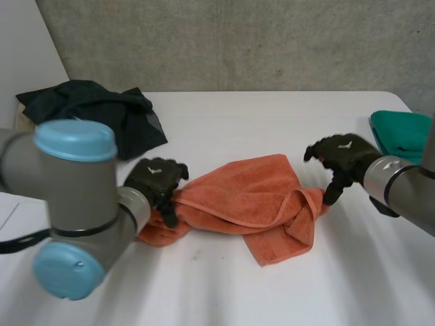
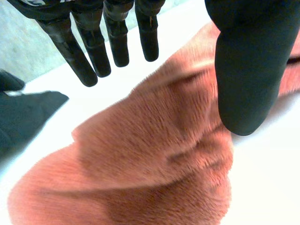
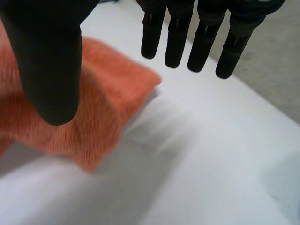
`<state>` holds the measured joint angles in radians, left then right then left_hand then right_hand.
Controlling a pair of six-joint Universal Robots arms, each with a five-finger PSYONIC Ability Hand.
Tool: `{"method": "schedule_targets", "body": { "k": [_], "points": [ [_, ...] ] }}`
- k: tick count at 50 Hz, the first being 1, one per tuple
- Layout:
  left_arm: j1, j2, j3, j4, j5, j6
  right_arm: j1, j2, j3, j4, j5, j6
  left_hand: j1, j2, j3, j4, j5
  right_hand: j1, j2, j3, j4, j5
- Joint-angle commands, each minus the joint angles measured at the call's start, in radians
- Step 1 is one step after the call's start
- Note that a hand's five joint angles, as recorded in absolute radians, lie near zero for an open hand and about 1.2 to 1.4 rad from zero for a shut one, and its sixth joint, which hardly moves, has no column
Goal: Fold the laundry.
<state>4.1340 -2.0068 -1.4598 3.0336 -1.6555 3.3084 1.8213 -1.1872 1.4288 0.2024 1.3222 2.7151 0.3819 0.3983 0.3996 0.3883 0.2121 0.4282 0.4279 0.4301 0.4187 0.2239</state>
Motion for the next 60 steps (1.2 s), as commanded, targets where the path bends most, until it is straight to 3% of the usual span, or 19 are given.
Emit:
{"method": "schedule_targets", "body": {
  "k": [1,5,10,17,26,35,37,38,39,41,42,43,49,52,57,60],
  "points": [
    [0.058,0.183,-0.077,-0.03,0.008,0.068,0.039,-0.216,0.091,0.037,0.179,0.193,-0.127,-0.144,-0.145,-0.134,-0.132,-0.162,-0.162,-0.164,-0.153,-0.132],
    [0.112,0.238,-0.113,-0.041,0.032,0.08,0.042,-0.276,0.159,0.086,0.276,0.299,-0.207,-0.224,-0.225,-0.214,-0.212,-0.254,-0.253,-0.256,-0.244,-0.224],
    [0.216,0.243,-0.123,-0.044,0.164,0.095,0.073,-0.279,0.251,0.127,0.363,0.46,-0.207,-0.224,-0.225,-0.214,-0.212,-0.254,-0.253,-0.256,-0.244,-0.224],
    [0.298,0.096,-0.051,-0.044,0.318,0.131,0.096,-0.194,0.289,0.115,0.367,0.648,-0.139,-0.156,-0.157,-0.146,-0.144,-0.254,-0.253,-0.256,-0.244,-0.224],
    [0.285,-0.096,0.143,-0.163,0.333,0.177,0.141,0.01,0.185,0.12,0.371,0.882,0.04,0.024,0.022,0.034,0.035,-0.254,-0.253,-0.256,-0.244,-0.224],
    [0.236,-0.247,0.318,-0.317,0.329,0.24,0.181,0.149,0.033,0.221,0.377,1.022,0.365,0.349,0.348,0.359,0.361,-0.254,-0.253,-0.256,-0.244,-0.224],
    [0.227,-0.265,0.344,-0.332,0.327,0.246,0.188,0.159,0.016,0.224,0.38,1.032,0.555,0.539,0.538,0.549,0.551,-0.178,-0.178,-0.18,-0.168,-0.148],
    [0.22,-0.282,0.367,-0.343,0.324,0.249,0.2,0.167,0.004,0.221,0.39,1.035,0.824,0.808,0.806,0.818,0.819,-0.018,-0.017,-0.019,-0.008,0.012],
    [0.216,-0.289,0.381,-0.344,0.321,0.249,0.204,0.17,-0.002,0.221,0.394,1.035,0.969,0.953,0.951,0.963,0.964,0.083,0.083,0.081,0.093,0.113],
    [0.21,-0.303,0.409,-0.343,0.307,0.247,0.208,0.178,-0.014,0.213,0.41,1.034,1.014,0.998,0.997,1.008,1.01,0.402,0.403,0.401,0.412,0.432],
    [0.206,-0.312,0.439,-0.341,0.289,0.246,0.208,0.184,-0.028,0.2,0.429,1.029,1.014,0.998,0.997,1.008,1.01,0.82,0.82,0.818,0.829,0.849],
    [0.203,-0.316,0.456,-0.341,0.275,0.244,0.208,0.187,-0.034,0.187,0.442,1.026,1.014,0.998,0.997,1.008,1.01,0.967,0.967,0.965,0.976,0.996],
    [0.192,-0.303,0.608,-0.303,0.165,0.212,0.205,0.195,-0.132,0.071,0.509,0.97,1.014,0.998,0.997,1.008,1.01,0.968,0.968,0.966,0.978,0.998],
    [0.193,-0.276,0.674,-0.251,0.134,0.188,0.199,0.189,-0.263,-0.017,0.512,0.823,1.014,0.998,0.997,1.008,1.01,0.968,0.968,0.966,0.978,0.998],
    [0.23,-0.16,0.737,0.003,0.036,0.062,0.168,0.161,-0.506,-0.145,0.534,0.369,1.014,0.998,0.997,1.008,1.01,0.968,0.968,0.966,0.978,0.998],
    [0.247,-0.095,0.705,0.128,0.016,-0.021,0.162,0.13,-0.545,-0.222,0.531,0.269,1.014,0.998,0.997,1.008,1.01,0.968,0.968,0.966,0.978,0.998]
  ]
}}
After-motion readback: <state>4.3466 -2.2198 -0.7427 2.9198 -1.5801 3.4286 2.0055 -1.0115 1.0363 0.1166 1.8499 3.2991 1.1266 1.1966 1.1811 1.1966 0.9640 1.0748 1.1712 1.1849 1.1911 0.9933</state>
